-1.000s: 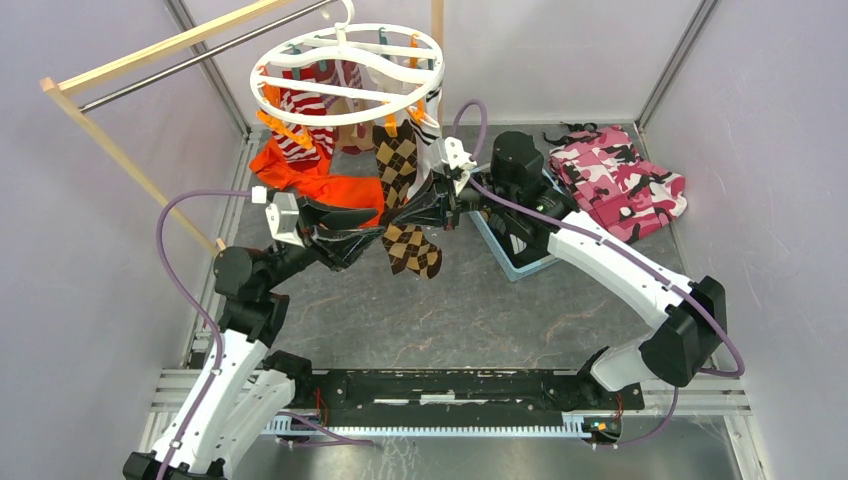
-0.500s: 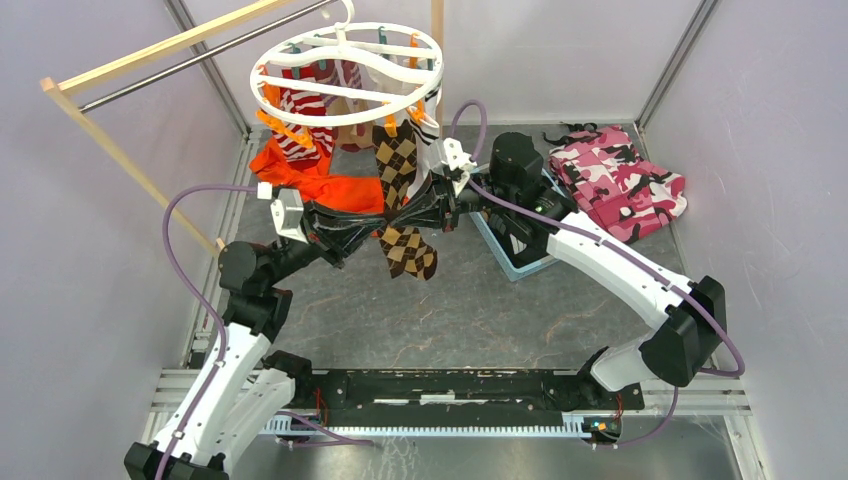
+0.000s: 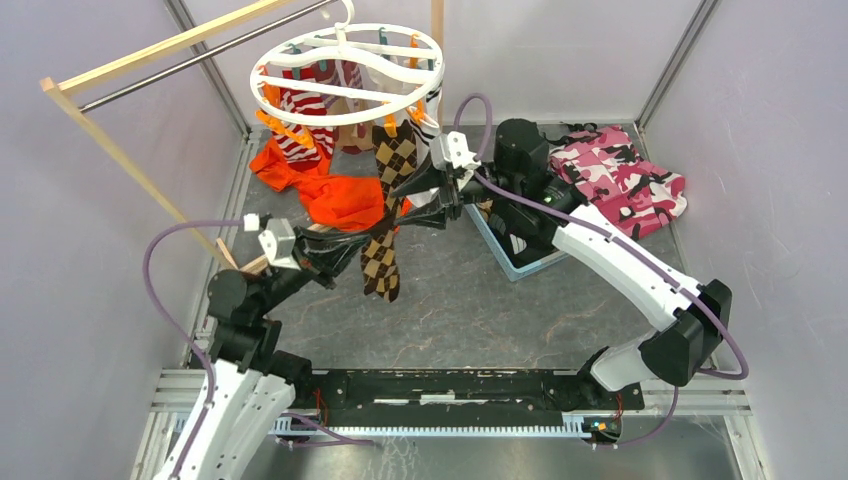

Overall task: Clip the socks to the hanger
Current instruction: Pick up the sock from the bin, then clamp the sock onto the hanger.

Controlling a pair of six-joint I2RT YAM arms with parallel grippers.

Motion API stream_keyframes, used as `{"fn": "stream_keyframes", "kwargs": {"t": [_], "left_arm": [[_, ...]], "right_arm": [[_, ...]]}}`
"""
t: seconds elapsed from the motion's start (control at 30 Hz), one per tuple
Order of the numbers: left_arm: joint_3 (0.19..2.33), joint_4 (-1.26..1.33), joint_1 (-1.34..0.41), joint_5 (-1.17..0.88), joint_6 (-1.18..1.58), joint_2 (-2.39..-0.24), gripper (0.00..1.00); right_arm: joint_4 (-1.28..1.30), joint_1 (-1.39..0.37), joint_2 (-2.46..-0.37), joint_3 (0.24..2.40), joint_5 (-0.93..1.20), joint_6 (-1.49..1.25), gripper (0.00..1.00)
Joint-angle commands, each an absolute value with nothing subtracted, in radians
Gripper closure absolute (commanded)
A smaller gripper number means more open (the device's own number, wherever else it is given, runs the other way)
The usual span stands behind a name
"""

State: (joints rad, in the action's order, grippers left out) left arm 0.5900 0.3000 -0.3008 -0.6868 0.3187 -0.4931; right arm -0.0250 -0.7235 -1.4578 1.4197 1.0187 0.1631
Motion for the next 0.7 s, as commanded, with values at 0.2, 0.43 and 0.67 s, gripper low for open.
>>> {"fn": "stream_keyframes", "kwargs": {"t": [0.2,0.43,0.67], "left_arm": [[0.508,0.038,-0.304,-0.336,0.114,-0.209,0.98],[0.503,0.005,-0.304,-0.303,0.046,-0.188,0.98],[0.484,-0.031,-0.304,-0.284,0.022,-0.164,0.98]], "right_arm": [[-0.215,-0.772,-1.409,1.389,0.833,0.414,0.18],[-0.224,-0.901,-1.532,1.545,0.536,0.318,0.25],[-0.281,-1.036,-1.597,1.603,0.185,0.242,0.27]]}}
